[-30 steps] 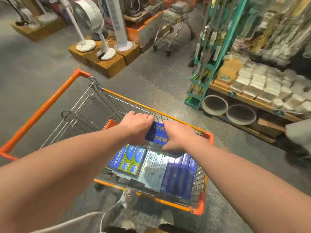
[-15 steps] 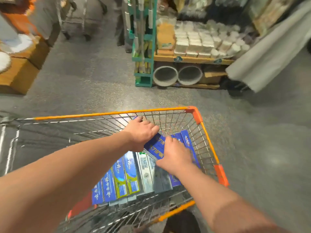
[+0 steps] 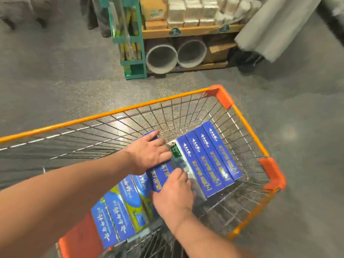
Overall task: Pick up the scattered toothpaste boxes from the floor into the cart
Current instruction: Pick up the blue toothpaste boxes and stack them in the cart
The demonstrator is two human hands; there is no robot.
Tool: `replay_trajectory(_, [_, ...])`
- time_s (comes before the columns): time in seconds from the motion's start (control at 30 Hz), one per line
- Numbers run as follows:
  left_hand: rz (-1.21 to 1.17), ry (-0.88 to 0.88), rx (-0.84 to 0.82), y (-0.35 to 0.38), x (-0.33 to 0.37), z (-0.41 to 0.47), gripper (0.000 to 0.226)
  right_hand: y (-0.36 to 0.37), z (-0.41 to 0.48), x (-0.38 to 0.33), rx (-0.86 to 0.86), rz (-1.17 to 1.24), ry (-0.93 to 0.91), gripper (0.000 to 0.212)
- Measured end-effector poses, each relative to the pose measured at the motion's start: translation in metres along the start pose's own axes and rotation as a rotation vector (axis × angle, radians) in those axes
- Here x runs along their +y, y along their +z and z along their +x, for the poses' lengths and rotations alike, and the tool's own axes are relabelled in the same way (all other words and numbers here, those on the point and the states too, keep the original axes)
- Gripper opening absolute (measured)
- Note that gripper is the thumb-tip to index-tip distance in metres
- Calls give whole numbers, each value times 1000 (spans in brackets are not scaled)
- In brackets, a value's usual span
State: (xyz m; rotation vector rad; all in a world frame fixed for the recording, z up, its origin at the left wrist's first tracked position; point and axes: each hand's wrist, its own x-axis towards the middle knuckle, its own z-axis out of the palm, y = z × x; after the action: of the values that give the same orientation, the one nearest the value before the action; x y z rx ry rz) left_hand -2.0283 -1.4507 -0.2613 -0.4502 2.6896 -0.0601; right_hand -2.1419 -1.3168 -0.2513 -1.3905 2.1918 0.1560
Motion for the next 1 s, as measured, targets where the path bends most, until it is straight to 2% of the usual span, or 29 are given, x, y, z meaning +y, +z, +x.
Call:
replay_trajectory(0.23, [-27,-39,-56,-2,-2,-9,76,-3,-1,-5,-33,-10,-33,85])
replay_trajectory(0.53, [-42,-61,-18,8,1,-20,74,-3,-4,-11,-85,-23,-53,89])
replay_trajectory(1.0, [-41,-133,-133,-3,12,-15,86,-1,-6,-8,-89,-10,-51,97])
